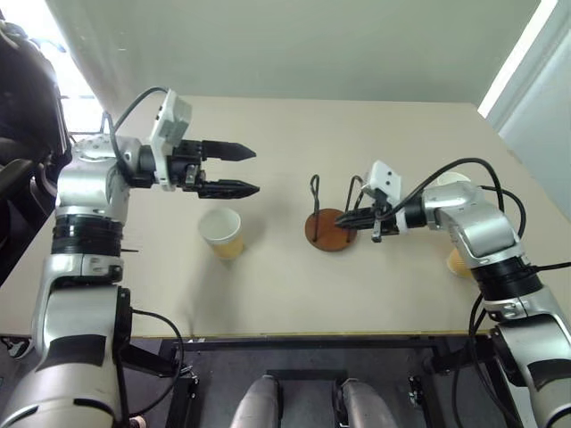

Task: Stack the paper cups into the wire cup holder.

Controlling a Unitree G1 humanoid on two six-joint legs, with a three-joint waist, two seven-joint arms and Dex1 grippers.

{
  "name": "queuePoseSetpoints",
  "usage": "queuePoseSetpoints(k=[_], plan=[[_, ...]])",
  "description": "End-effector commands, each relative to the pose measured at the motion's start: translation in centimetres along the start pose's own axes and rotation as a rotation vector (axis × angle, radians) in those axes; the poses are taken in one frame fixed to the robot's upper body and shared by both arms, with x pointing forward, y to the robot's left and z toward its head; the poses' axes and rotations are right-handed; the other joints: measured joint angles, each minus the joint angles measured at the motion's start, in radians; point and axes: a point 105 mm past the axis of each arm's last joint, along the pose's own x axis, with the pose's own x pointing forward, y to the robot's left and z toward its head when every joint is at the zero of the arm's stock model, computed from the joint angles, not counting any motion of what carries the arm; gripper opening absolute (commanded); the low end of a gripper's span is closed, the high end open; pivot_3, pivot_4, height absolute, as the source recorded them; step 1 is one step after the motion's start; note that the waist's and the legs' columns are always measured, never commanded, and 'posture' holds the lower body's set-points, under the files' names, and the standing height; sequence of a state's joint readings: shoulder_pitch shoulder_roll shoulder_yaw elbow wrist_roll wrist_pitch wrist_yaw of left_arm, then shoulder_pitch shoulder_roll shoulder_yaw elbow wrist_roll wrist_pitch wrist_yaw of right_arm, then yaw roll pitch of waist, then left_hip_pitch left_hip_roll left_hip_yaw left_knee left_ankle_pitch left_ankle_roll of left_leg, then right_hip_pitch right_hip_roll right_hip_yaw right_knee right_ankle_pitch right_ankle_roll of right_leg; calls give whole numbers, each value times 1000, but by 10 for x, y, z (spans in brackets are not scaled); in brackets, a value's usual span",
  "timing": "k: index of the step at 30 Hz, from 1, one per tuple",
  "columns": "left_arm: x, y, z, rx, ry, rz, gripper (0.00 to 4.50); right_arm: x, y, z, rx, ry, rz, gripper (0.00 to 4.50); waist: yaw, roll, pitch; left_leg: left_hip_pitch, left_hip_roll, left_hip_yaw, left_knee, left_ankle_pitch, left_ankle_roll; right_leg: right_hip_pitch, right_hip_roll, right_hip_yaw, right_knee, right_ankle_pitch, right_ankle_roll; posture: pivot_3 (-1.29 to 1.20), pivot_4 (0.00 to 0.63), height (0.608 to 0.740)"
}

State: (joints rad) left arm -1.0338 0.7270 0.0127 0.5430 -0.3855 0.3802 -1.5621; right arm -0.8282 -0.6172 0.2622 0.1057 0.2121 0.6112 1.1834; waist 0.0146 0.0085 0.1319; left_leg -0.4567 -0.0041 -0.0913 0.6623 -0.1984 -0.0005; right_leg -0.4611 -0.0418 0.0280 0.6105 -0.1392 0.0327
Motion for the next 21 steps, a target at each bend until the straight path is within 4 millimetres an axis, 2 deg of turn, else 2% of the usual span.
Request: queuePoseSetpoints(k=[1, 13, 21], plan=[[-3, -1, 16, 60, -2, 0, 4500, -2, 1, 16, -80, -20, 19, 46, -1, 0, 0, 0, 0, 0, 0, 0, 0, 0, 0, 0, 0, 0, 0, 0, 150, 740], [-10, 1, 11, 61, 6, 14, 4500, 2, -6, 5, -107, 28, 51, 46, -2, 0, 0, 0, 0, 0, 0, 0, 0, 0, 0, 0, 0, 0, -1, 0, 150, 740], [-11, 1, 12, 65, 10, 15, 4500, 2, -14, 8, -122, 31, 42, 46, -2, 0, 0, 0, 0, 0, 0, 0, 0, 0, 0, 0, 0, 0, -1, 0, 150, 740]])
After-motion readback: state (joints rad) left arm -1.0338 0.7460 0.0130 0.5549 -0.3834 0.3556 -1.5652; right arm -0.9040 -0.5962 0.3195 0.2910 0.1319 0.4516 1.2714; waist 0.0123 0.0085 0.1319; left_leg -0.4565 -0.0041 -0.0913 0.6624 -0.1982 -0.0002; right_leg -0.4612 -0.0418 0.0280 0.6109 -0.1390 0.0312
